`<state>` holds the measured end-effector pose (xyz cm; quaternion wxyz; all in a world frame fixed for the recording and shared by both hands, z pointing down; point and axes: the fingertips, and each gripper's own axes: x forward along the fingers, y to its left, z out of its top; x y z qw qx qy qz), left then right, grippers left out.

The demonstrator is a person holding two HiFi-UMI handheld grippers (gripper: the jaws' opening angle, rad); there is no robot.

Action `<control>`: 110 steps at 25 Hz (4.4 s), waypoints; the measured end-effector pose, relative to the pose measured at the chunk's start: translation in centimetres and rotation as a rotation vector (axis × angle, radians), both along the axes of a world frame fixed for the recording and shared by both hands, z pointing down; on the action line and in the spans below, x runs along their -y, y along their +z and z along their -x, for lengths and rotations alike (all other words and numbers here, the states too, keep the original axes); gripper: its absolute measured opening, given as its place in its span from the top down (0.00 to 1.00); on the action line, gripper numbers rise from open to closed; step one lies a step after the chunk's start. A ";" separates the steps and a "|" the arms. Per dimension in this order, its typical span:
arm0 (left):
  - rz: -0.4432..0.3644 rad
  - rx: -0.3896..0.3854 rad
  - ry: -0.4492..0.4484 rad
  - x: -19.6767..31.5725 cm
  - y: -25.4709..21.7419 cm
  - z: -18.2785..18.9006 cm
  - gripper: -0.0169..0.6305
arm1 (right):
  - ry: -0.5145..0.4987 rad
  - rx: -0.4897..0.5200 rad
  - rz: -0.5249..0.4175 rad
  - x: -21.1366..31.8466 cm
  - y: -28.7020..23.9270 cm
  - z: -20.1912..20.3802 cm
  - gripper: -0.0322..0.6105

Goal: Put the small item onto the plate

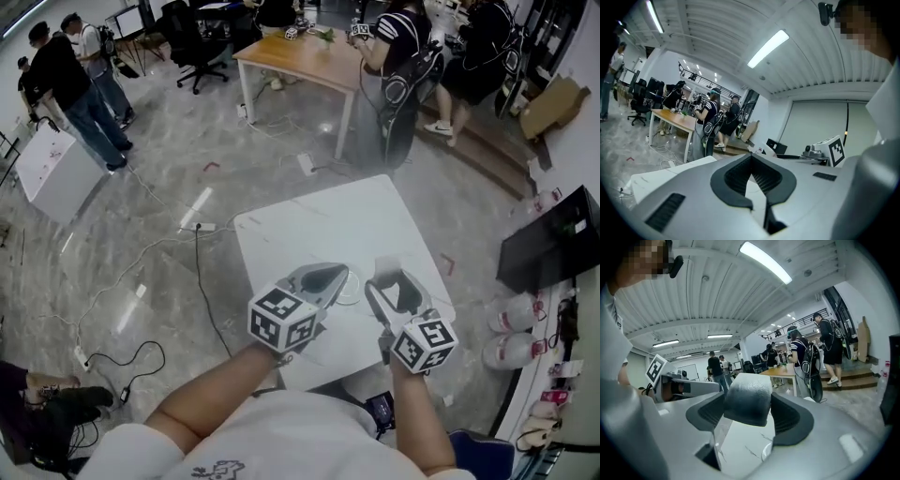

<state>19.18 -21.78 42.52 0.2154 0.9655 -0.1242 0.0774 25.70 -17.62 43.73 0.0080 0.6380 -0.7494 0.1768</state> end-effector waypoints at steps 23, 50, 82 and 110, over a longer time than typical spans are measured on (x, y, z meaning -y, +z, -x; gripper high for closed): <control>0.256 0.146 -0.225 8.1 18.8 -4.6 0.96 | -0.294 -0.050 0.441 8.4 26.7 -6.2 0.48; 0.407 0.194 -0.365 7.2 28.2 1.5 0.96 | -0.516 -0.343 0.756 8.1 44.0 -2.4 0.48; 0.033 0.046 -0.123 2.0 3.0 4.8 0.96 | -0.095 -0.189 0.032 6.2 3.8 0.4 0.95; -0.207 -0.127 0.104 -8.7 -12.6 6.9 0.96 | 0.031 -0.114 -0.292 -7.7 -16.0 10.3 0.95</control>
